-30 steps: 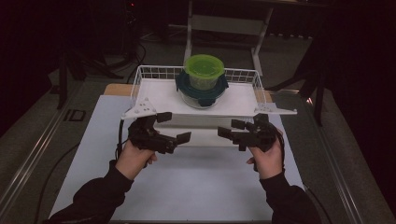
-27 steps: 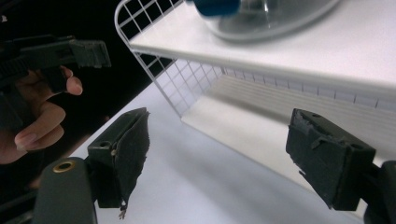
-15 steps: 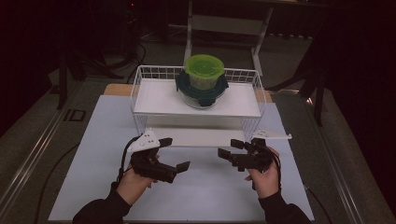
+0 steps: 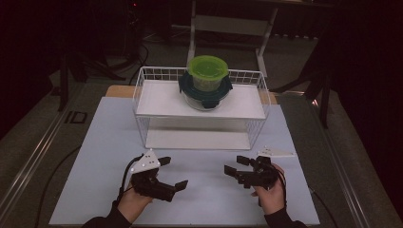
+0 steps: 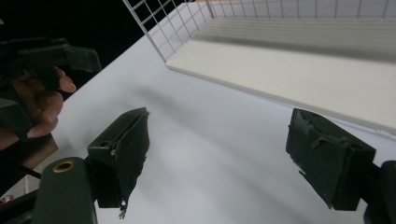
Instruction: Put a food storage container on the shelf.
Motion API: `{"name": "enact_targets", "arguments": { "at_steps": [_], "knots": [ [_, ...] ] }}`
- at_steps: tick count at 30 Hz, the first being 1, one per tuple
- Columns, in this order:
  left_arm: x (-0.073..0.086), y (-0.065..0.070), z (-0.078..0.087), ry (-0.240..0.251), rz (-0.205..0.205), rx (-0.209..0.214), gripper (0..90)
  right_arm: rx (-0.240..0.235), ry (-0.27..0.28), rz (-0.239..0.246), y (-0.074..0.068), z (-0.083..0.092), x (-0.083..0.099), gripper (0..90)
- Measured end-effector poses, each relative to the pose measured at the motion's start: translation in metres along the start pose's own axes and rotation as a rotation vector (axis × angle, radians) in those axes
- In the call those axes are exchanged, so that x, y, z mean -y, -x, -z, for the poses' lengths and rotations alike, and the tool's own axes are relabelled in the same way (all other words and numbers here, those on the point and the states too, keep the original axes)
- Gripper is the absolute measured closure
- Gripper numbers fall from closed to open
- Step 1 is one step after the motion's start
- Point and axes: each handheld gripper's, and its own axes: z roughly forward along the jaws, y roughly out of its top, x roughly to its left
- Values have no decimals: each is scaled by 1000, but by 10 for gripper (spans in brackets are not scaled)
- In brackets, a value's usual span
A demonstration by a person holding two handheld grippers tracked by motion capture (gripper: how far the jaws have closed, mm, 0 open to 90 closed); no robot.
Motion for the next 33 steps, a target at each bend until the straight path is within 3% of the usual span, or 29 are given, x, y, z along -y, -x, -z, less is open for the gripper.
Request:
{"name": "enact_targets", "arguments": {
  "at_steps": [5, 10, 14, 27, 33],
  "knots": [
    [13, 1, 0, -2, -28, -22, 2, 12, 5, 8, 5, 4, 13, 203],
    [25, -1, 0, -8, -9, -26, 2, 35, -14, 22, 9, 6, 24, 201],
    [32, -3, -1, -19, -19, -39, 2, 45, -14, 42, 11, 11, 30, 196],
    [41, -11, -3, 1, -18, -60, 2, 107, -12, 36, 26, 20, 40, 197],
    [42, -12, -3, 4, -30, -62, 2, 111, -6, 33, 30, 21, 40, 197]
  ]
}}
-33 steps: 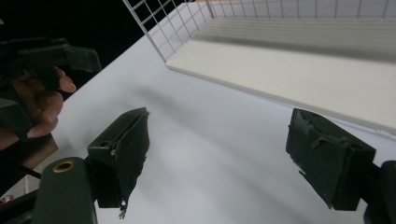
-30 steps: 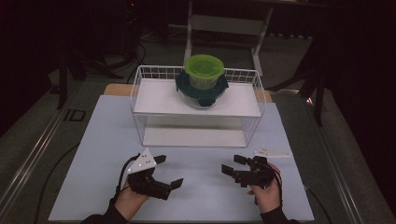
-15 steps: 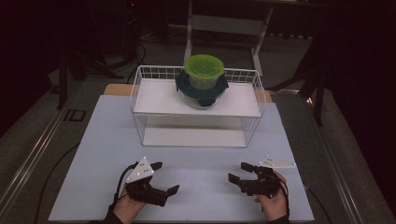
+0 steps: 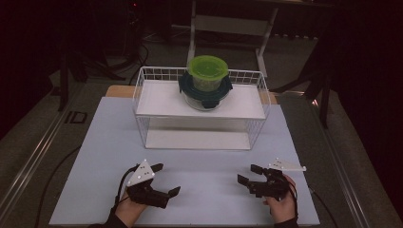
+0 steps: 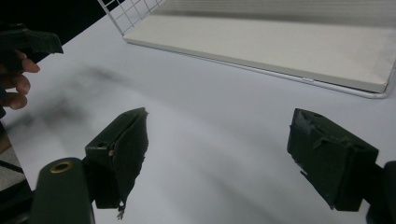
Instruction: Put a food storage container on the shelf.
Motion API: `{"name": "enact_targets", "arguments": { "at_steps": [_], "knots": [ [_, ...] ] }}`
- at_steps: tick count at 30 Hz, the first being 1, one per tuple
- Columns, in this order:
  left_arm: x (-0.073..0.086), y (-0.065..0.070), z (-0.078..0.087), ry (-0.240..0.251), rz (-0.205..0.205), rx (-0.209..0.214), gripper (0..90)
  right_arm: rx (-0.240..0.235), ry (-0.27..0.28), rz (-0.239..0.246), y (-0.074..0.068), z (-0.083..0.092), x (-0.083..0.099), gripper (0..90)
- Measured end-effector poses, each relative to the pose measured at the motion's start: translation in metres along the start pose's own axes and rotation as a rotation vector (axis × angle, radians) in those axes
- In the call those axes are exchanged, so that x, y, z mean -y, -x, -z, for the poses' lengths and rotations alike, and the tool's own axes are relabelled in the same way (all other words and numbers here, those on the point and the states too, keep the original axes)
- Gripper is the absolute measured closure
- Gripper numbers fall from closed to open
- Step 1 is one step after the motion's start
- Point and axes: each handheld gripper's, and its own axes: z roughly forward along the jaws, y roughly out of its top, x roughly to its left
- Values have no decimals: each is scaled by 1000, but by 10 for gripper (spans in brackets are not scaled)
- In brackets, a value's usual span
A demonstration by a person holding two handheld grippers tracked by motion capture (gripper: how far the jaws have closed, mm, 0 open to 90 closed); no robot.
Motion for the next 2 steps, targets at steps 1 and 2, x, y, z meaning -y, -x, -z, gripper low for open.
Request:
{"name": "enact_targets", "arguments": {
  "at_steps": [1, 2],
  "knots": [
    [0, 0, 0, 3, 0, 0, 2, 1, 1, 0, 0, 0, 0, 197],
    [0, 0, 0, 3, -1, -1, 2, 4, 1, 2, 0, 0, 0, 197]
  ]
}}
